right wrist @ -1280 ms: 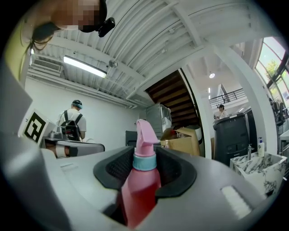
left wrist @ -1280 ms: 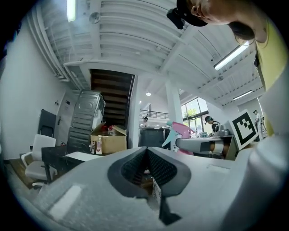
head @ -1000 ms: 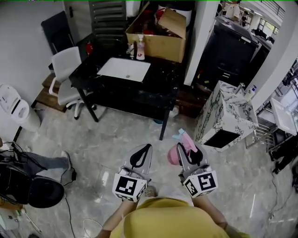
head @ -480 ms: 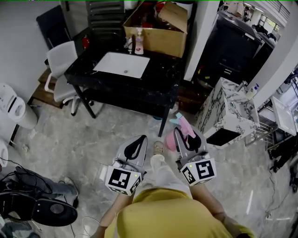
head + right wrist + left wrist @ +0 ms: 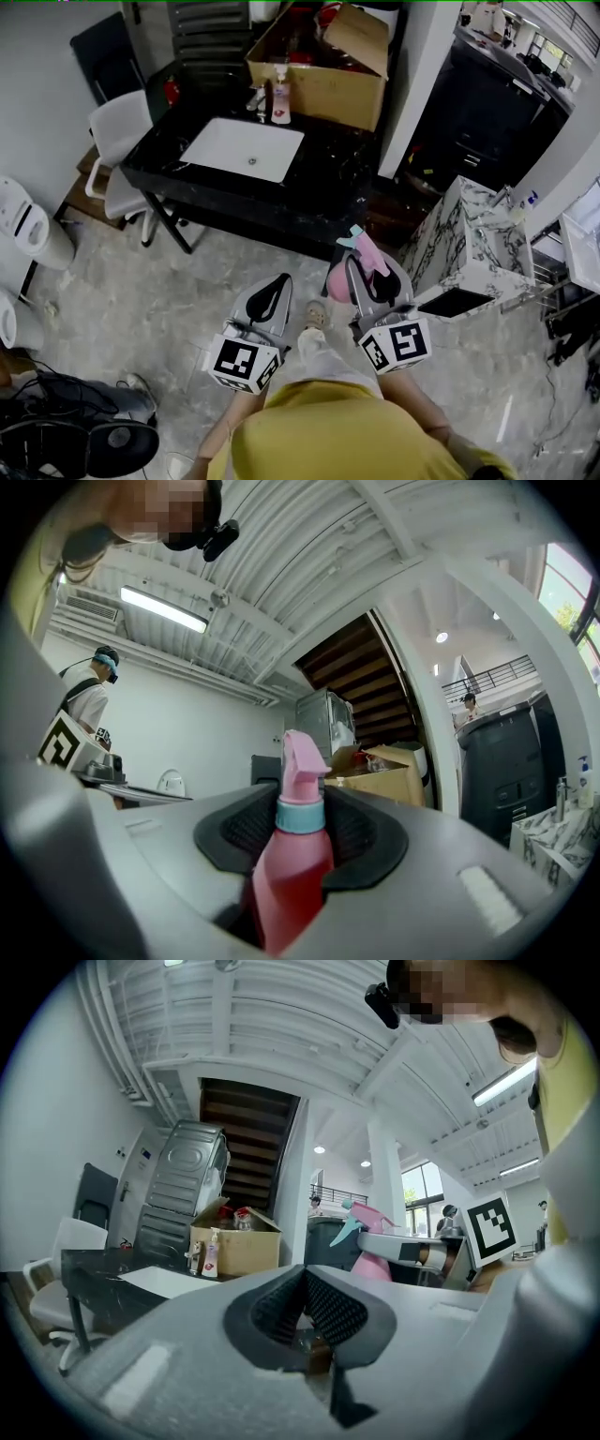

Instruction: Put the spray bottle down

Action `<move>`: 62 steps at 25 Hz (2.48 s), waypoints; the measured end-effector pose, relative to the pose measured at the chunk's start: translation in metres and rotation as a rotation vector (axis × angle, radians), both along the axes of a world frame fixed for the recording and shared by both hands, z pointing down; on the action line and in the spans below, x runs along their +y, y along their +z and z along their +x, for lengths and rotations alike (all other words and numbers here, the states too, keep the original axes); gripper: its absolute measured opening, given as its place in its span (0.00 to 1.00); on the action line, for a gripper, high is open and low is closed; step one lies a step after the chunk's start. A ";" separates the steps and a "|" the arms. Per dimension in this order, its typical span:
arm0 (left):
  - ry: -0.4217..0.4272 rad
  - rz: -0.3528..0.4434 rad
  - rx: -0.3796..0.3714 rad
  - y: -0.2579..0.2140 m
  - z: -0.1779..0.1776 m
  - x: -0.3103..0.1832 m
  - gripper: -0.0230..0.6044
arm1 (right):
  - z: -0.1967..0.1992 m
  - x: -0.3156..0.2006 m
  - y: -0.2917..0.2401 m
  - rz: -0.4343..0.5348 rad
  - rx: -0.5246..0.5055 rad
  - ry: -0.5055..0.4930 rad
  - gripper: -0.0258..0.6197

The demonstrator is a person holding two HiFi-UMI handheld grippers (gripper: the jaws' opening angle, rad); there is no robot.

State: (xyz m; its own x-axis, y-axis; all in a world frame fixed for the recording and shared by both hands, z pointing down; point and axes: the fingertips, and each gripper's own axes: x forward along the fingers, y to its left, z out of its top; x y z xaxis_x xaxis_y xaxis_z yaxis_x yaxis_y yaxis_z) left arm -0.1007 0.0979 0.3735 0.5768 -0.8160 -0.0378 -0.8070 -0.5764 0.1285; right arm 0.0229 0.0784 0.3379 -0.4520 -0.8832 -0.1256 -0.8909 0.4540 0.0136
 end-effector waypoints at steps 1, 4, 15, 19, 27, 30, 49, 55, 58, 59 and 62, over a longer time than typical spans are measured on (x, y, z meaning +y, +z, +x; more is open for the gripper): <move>-0.005 0.000 0.000 0.000 0.002 -0.017 0.03 | 0.002 -0.017 0.001 0.002 -0.001 0.000 0.27; -0.018 0.012 -0.002 -0.007 0.010 -0.078 0.03 | 0.011 -0.077 0.003 0.000 -0.002 -0.007 0.27; 0.002 0.021 0.015 -0.008 0.055 -0.279 0.03 | 0.035 -0.279 0.008 -0.015 0.010 -0.064 0.27; -0.006 0.027 0.012 -0.006 0.061 -0.313 0.03 | 0.040 -0.316 0.013 -0.026 0.011 -0.075 0.27; -0.017 0.006 0.008 -0.001 0.062 -0.345 0.03 | 0.041 -0.346 0.022 -0.038 0.011 -0.074 0.27; 0.001 0.004 0.003 -0.002 0.064 -0.354 0.03 | 0.040 -0.353 0.021 -0.038 0.012 -0.060 0.27; 0.043 0.004 -0.018 -0.005 0.061 -0.426 0.03 | 0.033 -0.426 0.015 -0.011 0.027 -0.017 0.27; 0.039 -0.012 -0.021 0.005 0.058 -0.452 0.03 | 0.031 -0.460 0.024 -0.018 0.027 -0.013 0.27; 0.041 -0.022 -0.026 0.010 0.059 -0.467 0.03 | 0.033 -0.479 0.029 -0.020 0.024 -0.007 0.27; 0.043 -0.026 -0.027 0.011 0.060 -0.471 0.03 | 0.035 -0.486 0.030 -0.021 0.023 -0.003 0.27; 0.050 -0.033 -0.029 0.015 0.064 -0.483 0.03 | 0.038 -0.503 0.034 -0.018 0.028 0.007 0.27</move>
